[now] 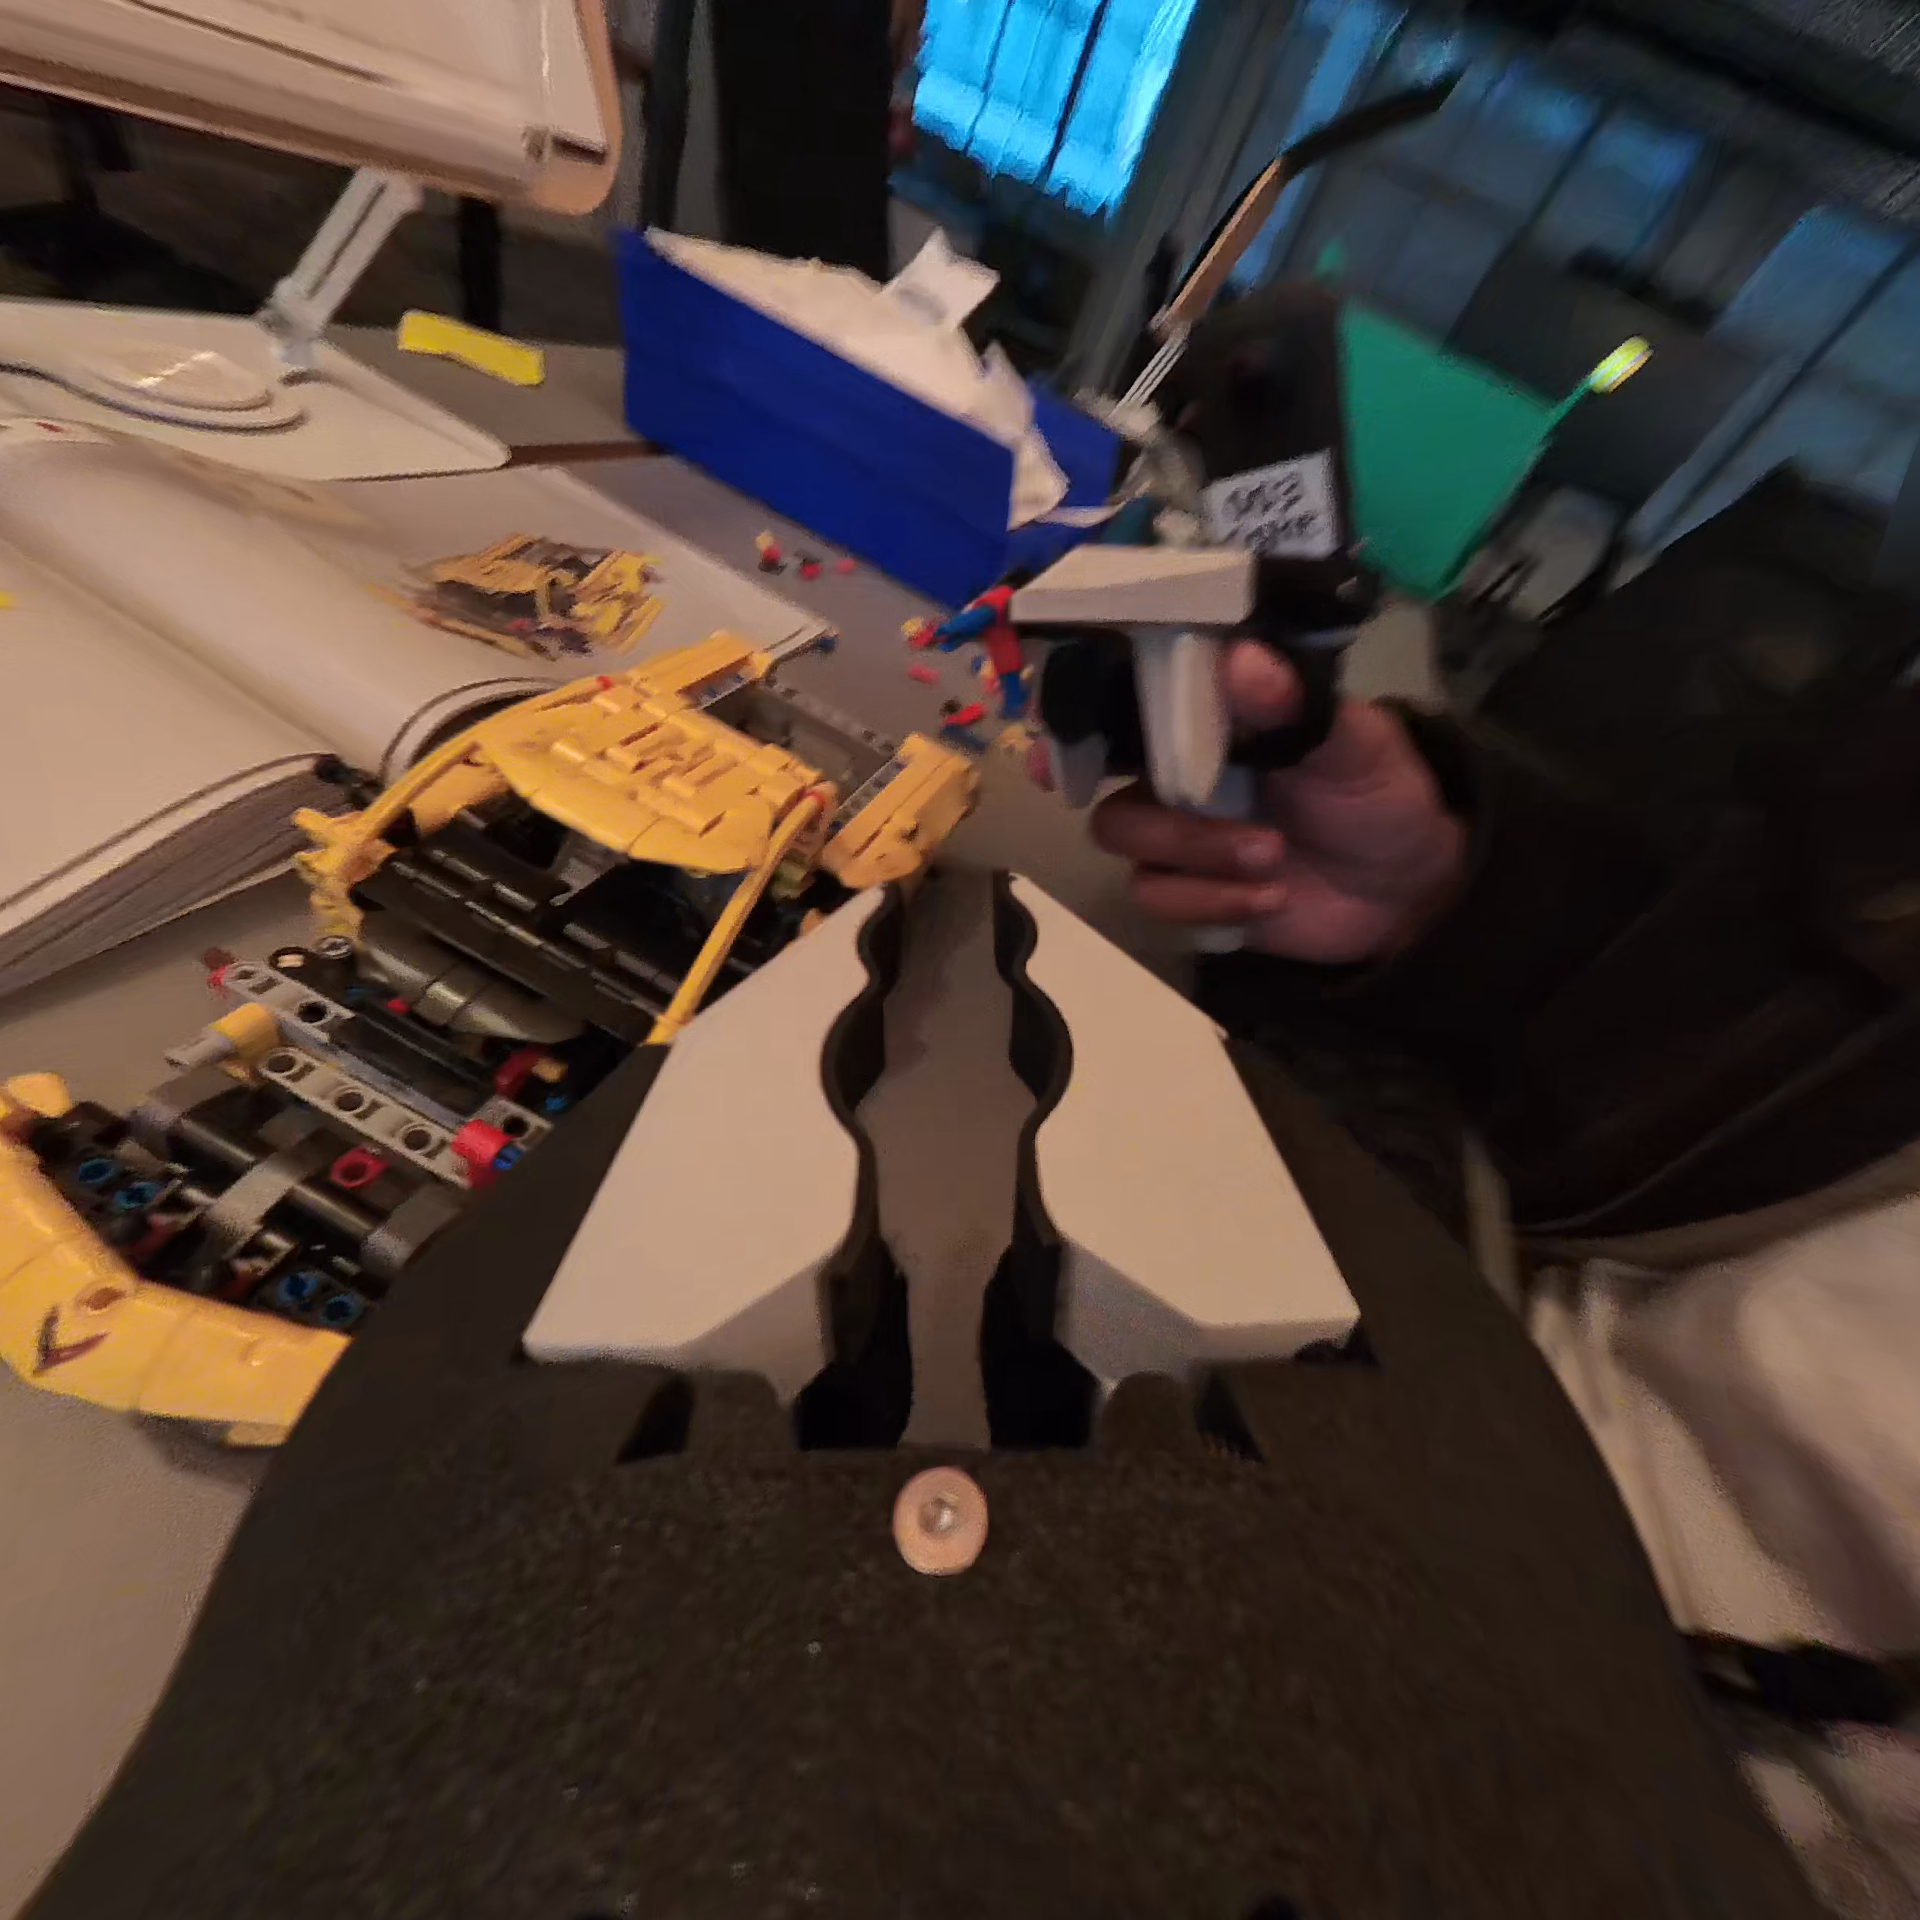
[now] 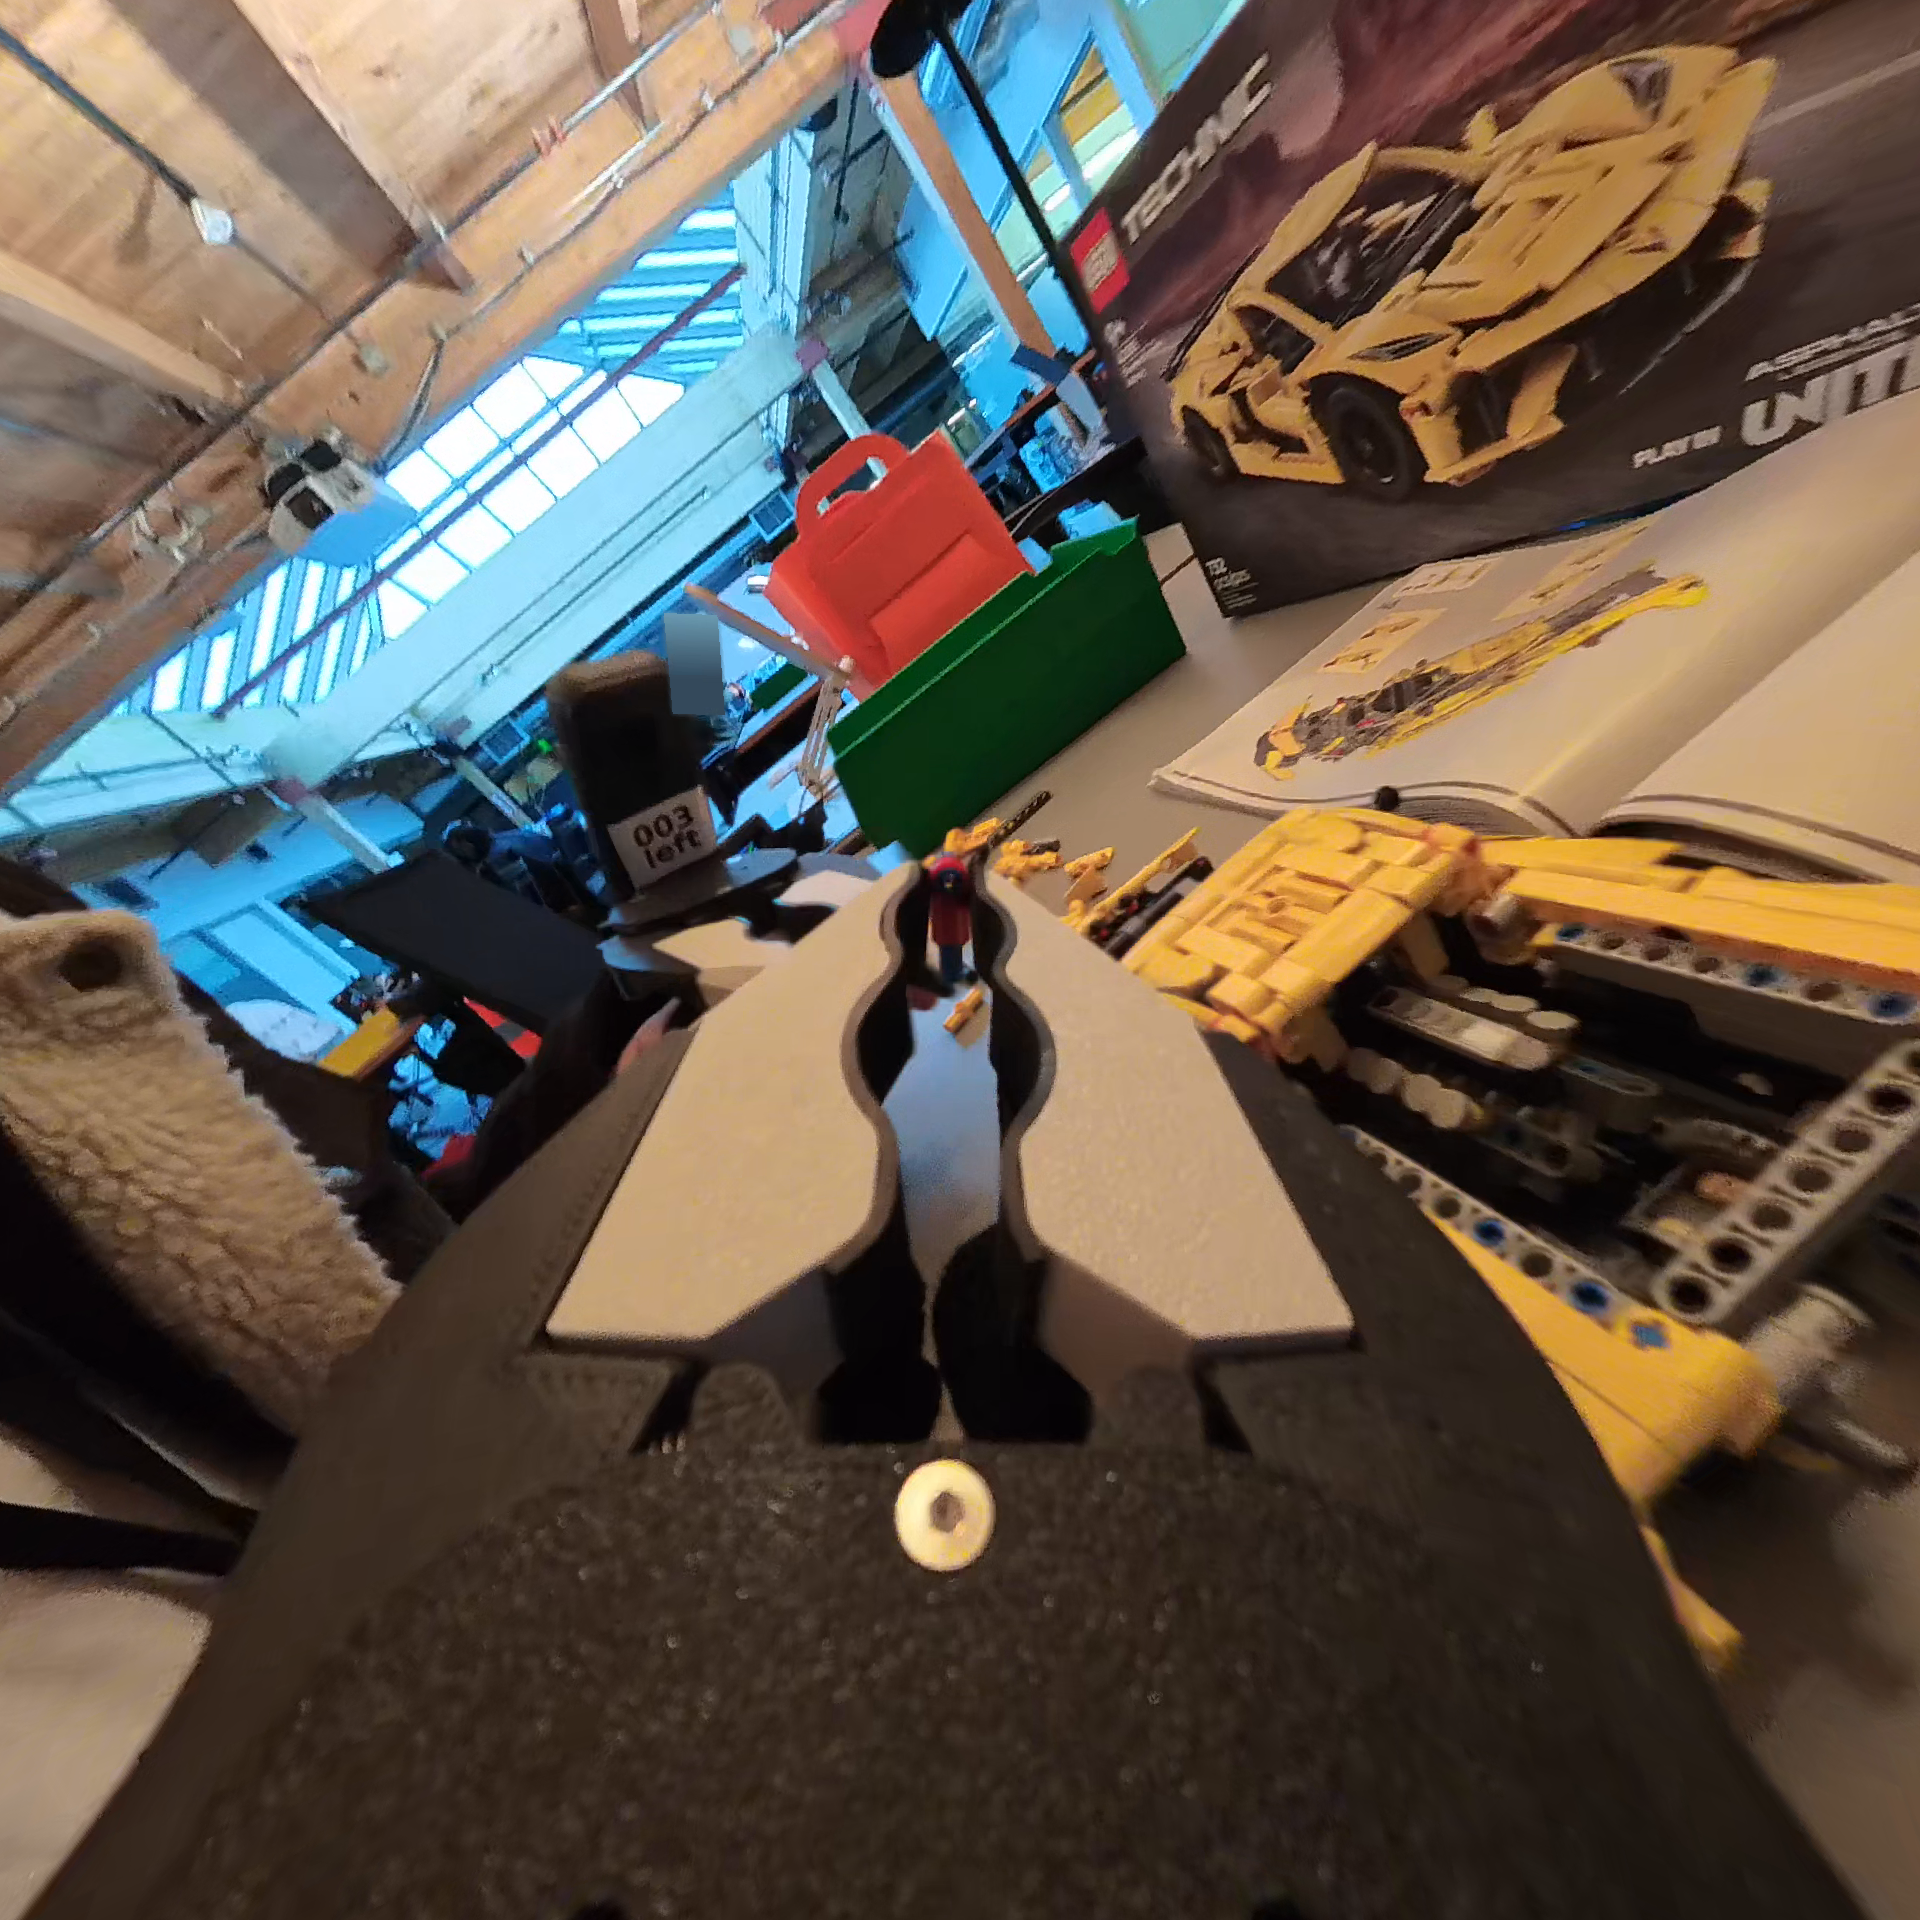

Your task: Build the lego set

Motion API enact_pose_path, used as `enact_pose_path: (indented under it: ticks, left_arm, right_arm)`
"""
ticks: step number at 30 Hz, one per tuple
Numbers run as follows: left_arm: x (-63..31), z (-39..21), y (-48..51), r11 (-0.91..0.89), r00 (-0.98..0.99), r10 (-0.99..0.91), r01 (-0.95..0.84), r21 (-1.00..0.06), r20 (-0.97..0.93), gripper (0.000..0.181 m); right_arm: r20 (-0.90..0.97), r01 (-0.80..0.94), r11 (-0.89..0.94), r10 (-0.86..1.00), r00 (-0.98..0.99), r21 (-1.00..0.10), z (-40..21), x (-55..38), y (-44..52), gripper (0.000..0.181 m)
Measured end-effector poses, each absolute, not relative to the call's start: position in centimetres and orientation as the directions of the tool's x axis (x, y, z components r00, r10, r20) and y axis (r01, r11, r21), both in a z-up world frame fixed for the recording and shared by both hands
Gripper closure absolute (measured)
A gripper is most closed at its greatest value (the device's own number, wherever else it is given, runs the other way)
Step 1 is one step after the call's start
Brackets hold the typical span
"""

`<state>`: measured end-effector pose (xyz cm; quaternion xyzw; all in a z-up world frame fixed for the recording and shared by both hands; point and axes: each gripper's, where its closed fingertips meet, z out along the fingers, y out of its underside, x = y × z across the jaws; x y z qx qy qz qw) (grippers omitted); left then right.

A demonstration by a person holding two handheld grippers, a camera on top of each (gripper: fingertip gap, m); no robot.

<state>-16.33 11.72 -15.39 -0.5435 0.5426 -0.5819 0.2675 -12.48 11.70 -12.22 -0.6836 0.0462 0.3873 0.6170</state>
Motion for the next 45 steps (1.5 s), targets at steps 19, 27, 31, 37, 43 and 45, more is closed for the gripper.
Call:
enact_pose_path:
  ticks: [19, 27, 31, 37, 43, 45]
  left_arm:
    - [-13.7, -15.8, 9.5, -0.142, -0.225, -0.951, -0.285, -0.948, 0.210, 0.159]
    - [-14.1, -14.5, 11.5, -0.231, -0.176, -0.947, -0.210, -0.950, 0.269, 0.164]
    - [-14.2, -14.6, 11.1, -0.174, -0.192, -0.957, -0.211, -0.962, 0.215, 0.174]
    - [-14.7, -14.6, 10.5, -0.088, -0.237, -0.962, -0.201, -0.976, 0.136, 0.177]
    - [-16.2, -11.7, 9.3, -0.379, -0.442, -0.801, -0.148, -0.913, 0.404, 0.177]
    - [-16.9, -10.6, 8.9, -0.471, -0.523, -0.711, -0.142, -0.871, 0.470, 0.178]
  right_arm:
    - [-0.471, -0.394, -0.262, 0.407, 0.783, -0.881, -13.4, -15.0, 12.4, 0.176]
    - [-0.468, -0.394, -0.254, 0.423, 0.776, -0.883, -13.1, -15.2, 12.3, 0.175]
    - [-0.499, -0.417, -0.276, 0.422, 0.757, -0.866, -13.4, -15.2, 12.3, 0.175]
    - [-0.561, -0.464, -0.314, 0.461, 0.688, -0.828, -13.3, -15.6, 11.9, 0.175]
    - [-0.554, -0.515, -0.267, 0.620, 0.555, -0.815, -10.4, -16.2, 10.3, 0.153]
    - [-0.576, -0.555, -0.280, 0.662, 0.480, -0.783, -9.6, -16.3, 9.8, 0.148]
